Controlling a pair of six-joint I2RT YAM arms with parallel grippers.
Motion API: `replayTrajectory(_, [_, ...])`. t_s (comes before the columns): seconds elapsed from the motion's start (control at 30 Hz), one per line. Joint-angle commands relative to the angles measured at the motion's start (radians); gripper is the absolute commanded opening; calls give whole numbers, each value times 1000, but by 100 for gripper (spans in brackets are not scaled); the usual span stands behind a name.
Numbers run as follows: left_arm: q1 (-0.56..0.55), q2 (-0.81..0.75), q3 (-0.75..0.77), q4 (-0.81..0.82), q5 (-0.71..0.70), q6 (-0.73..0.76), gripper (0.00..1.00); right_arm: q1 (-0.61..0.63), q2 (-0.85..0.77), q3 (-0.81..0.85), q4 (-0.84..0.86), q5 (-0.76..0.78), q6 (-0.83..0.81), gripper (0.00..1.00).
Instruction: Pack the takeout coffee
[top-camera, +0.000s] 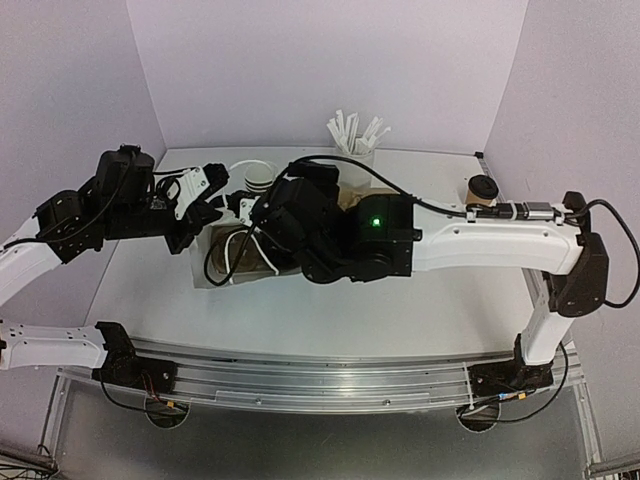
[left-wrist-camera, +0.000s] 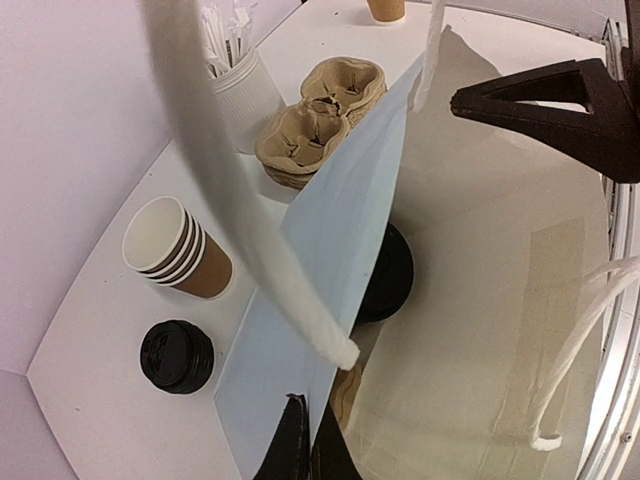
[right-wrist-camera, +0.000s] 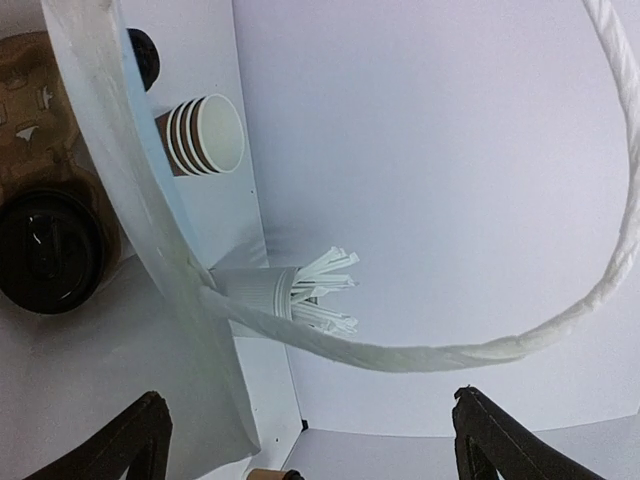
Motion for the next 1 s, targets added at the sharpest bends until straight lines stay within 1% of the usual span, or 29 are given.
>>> replayTrajectory(0.0, [5,-23,-2,35,0,20,0,-28,-121,25,52,-14,213,93])
replayTrajectory(0.17, [5,-34,-7,40,8,24,0,-105,-197,78,47,4,457,98])
replayTrajectory(0.33, [5,-43,-12,48,7,32,0,-225,-341,7,-35,-23,723,97])
replayTrajectory(0.43, [5,-55,-17,64,7,41,0,-317,-389,-2,-201,-69,935,96])
replayTrajectory(0.47, [5,-61,-18,71,8,44,0,-385,-395,9,-283,-113,1009,96])
replayTrajectory(0.53, [5,-73,-21,81,8,51,0,-542,-365,49,-467,-298,1175,96])
replayTrajectory(0.57, [5,-77,-22,84,8,52,0,-649,-332,75,-579,-400,1239,96])
replayTrajectory(0.6, [5,-77,-24,85,8,53,0,-728,-297,92,-651,-465,1286,96])
replayTrajectory(0.67, [4,-76,-28,85,8,54,0,-856,-226,118,-760,-517,1319,97])
replayTrajectory(0.7, [4,-75,-30,87,8,53,0,-902,-204,119,-778,-530,1318,98])
replayTrajectory(0.83, [3,-68,-20,75,8,50,0,-1097,-113,128,-779,-661,1304,98])
replayTrajectory(0.97, [3,-56,-5,55,6,43,0,-1233,16,192,-769,-759,1225,98])
